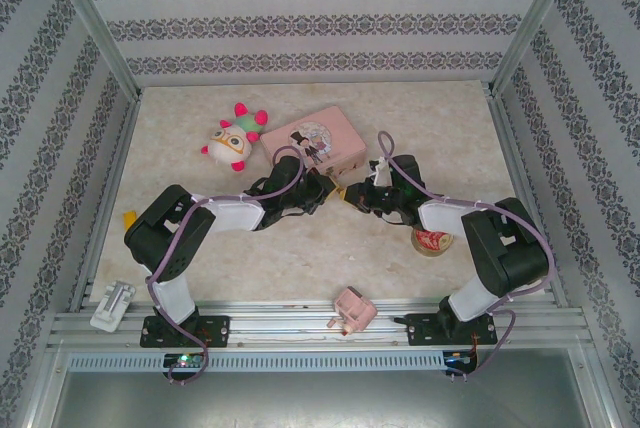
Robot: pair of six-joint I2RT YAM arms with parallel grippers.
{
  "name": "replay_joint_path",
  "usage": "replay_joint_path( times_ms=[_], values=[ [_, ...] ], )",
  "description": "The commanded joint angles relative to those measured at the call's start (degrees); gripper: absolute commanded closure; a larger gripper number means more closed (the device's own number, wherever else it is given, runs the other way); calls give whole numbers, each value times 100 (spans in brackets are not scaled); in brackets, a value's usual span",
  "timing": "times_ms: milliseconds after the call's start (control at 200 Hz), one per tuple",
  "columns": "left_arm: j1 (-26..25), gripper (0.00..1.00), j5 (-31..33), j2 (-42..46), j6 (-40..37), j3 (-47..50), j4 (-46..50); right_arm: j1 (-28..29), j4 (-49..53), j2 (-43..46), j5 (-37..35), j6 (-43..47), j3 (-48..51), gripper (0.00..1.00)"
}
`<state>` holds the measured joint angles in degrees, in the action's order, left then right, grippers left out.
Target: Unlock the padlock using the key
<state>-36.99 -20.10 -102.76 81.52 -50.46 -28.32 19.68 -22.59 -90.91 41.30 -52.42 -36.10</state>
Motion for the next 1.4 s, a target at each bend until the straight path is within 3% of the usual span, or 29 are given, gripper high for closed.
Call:
replay_joint_path(
  times_ms=[0,150,435,545,795,1394],
  values=[
    [-93,75,-553,85,57,161,98,-211,-697,-7,-594,-191,-73,100],
    [-90,38,-340,230,-101,116,353,-210,-637,-5,-643,-70,-64,100],
    [-89,16,250,471,-543,-166,854,-206,-443,12,-724,85,-126,100],
    [-87,0,336,509,-598,-172,811,-193,-358,21,-791,149,-143,100],
    [-98,1,494,761,-1010,-117,591,-14,-124,-48,-1251,436,-117,100],
    [-64,1,1789,2394,-2808,453,980,325,115,-575,-2001,716,-413,88]
  ],
)
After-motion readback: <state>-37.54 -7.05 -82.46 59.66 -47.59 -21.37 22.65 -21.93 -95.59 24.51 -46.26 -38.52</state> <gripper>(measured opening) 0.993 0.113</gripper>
